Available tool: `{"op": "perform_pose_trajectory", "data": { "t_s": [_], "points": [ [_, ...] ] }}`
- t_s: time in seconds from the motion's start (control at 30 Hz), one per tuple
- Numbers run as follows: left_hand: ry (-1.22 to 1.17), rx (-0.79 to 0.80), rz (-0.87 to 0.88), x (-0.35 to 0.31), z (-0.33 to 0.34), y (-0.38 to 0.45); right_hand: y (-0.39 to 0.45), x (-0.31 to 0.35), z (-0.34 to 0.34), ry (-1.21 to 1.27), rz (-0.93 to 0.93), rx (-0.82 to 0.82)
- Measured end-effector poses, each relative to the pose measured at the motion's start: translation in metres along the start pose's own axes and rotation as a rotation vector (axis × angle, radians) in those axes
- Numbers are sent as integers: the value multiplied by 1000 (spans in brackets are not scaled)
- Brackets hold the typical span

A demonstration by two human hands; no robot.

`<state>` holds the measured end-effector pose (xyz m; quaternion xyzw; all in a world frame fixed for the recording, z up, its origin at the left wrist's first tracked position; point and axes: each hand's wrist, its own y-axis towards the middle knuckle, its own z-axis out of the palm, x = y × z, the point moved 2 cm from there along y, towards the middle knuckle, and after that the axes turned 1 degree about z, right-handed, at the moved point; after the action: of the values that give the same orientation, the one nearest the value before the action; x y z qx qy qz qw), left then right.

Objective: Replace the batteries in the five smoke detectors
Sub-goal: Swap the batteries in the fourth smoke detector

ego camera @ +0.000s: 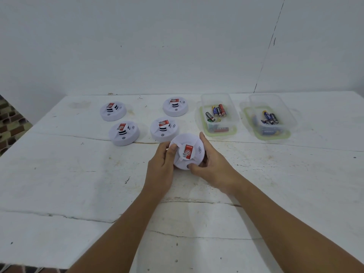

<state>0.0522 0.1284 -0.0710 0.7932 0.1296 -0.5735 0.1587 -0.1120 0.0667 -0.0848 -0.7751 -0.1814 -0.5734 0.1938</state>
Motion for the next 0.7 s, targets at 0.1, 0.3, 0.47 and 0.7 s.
{"op": "perform_pose_trajectory", "data": {
  "t_s": [0.1,0.3,0.47,0.7],
  "points": [
    [-6,0,-5,1,0,0,0,0,0,-2,9,9],
    [-23,-5,-13,4,0,1,1,1,0,-18,14,1],
    [-6,-7,-18,5,0,2,1,2,1,-44,9,-2],
    [4,-9,-21,6,0,2,1,3,1,-66,-1,-9]
  ]
}}
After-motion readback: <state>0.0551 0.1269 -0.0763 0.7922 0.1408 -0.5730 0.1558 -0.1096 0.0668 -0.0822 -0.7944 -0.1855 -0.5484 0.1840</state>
